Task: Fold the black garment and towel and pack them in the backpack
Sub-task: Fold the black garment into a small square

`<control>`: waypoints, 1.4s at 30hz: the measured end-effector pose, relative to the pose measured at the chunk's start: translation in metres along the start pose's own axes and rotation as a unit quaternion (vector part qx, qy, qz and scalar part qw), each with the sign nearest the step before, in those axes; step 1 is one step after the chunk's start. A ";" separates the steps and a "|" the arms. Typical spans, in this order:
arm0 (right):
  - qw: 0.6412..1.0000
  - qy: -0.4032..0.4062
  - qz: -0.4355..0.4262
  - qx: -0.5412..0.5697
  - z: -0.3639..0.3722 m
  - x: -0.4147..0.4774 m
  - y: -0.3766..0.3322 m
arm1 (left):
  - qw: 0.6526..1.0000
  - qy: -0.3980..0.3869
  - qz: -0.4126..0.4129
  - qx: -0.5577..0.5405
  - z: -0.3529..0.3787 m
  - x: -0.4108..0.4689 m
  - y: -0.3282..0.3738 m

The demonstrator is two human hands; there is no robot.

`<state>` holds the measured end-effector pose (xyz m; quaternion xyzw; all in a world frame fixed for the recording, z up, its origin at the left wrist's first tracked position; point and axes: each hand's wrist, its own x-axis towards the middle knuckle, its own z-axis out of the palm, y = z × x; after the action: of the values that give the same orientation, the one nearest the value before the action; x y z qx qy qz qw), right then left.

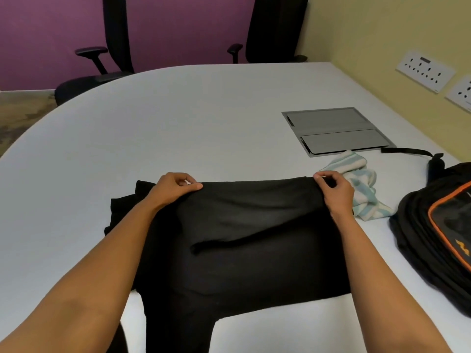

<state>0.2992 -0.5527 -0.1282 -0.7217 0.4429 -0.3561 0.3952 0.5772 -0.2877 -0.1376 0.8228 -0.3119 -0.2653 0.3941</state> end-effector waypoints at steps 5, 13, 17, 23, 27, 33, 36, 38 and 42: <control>0.996 -0.013 0.029 -0.077 0.018 0.028 0.021 | 0.995 0.010 -0.001 0.099 0.017 0.031 0.003; 0.970 -0.111 0.161 -0.144 0.034 0.036 0.061 | 0.979 0.048 -0.054 0.193 0.041 0.046 -0.035; 0.981 -0.064 0.169 -0.072 0.034 0.038 0.075 | 0.976 0.039 -0.075 0.199 0.025 0.046 -0.052; 0.981 0.044 0.154 -0.106 0.023 0.049 0.076 | 0.984 0.046 -0.013 0.171 0.026 0.050 -0.054; 0.962 0.004 0.145 -0.230 0.020 0.039 0.086 | 0.968 0.097 0.041 0.228 0.038 0.053 -0.054; 0.910 0.007 -0.047 -0.411 0.040 0.017 0.077 | 0.940 0.163 0.113 0.278 0.068 0.038 -0.041; 0.898 -0.064 -0.132 -0.415 0.061 0.007 0.071 | 0.936 0.157 0.106 0.297 0.093 0.028 -0.035; 0.882 -0.153 -0.122 -0.429 0.073 0.003 0.072 | 0.939 0.114 0.057 0.318 0.105 0.024 -0.038; 0.841 -0.260 -0.039 -0.473 0.076 0.000 0.091 | 0.931 0.008 -0.019 0.365 0.106 0.022 -0.057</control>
<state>0.3324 -0.5600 -0.2420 -0.9036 0.4100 0.0825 0.0923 0.5367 -0.3269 -0.2466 0.9177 -0.3687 -0.1337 0.0640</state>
